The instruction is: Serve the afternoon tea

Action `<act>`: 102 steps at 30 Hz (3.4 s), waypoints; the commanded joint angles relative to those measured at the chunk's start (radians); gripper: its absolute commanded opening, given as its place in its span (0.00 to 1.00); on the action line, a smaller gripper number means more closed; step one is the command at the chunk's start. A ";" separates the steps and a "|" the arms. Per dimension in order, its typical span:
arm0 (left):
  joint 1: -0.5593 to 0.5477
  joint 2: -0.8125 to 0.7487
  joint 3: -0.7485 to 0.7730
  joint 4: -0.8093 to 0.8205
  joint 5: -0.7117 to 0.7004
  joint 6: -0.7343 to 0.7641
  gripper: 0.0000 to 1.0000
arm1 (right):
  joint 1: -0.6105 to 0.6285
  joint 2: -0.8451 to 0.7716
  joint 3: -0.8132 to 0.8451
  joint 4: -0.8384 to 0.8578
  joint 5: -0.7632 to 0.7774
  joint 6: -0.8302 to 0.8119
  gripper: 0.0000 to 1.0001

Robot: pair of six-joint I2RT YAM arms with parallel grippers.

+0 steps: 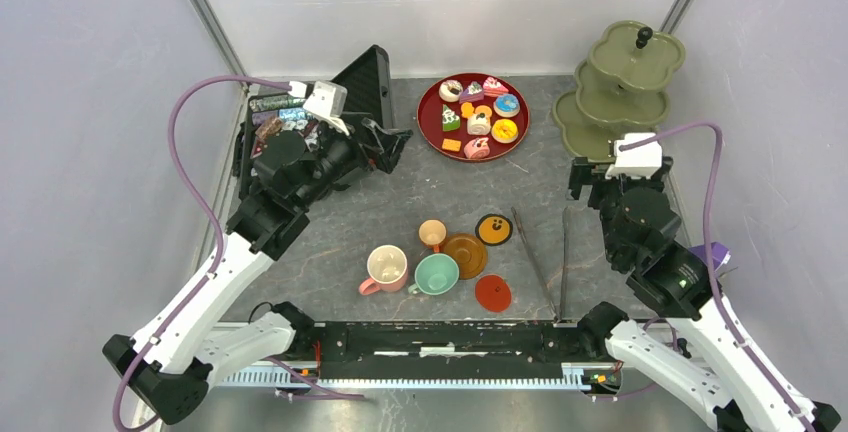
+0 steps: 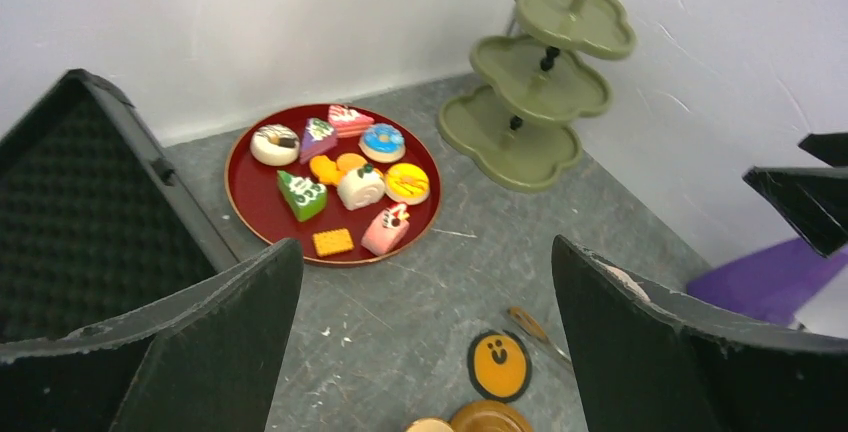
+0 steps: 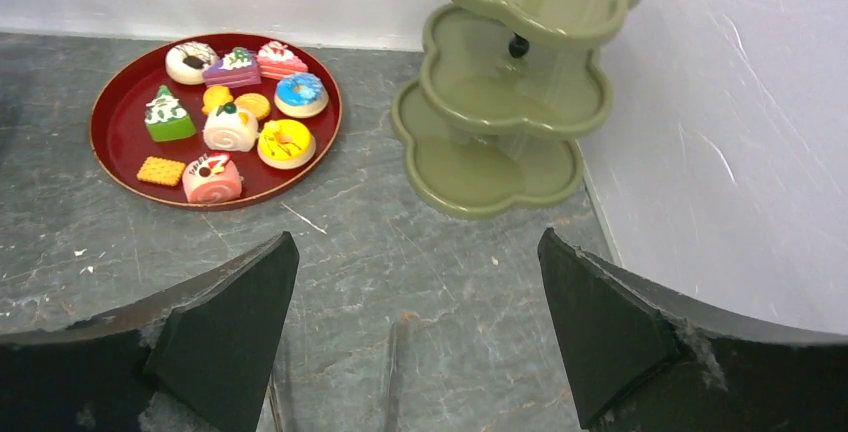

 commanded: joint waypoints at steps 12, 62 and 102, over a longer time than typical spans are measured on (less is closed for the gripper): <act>-0.083 0.005 0.054 -0.022 -0.079 0.062 1.00 | 0.001 0.004 -0.257 -0.046 -0.152 0.349 0.98; -0.126 -0.021 0.056 -0.030 -0.123 0.048 1.00 | -0.375 0.530 -0.467 0.420 -0.343 0.488 0.04; -0.134 0.003 0.052 -0.024 -0.102 0.019 1.00 | -0.373 0.186 -0.844 0.794 -0.597 0.335 0.98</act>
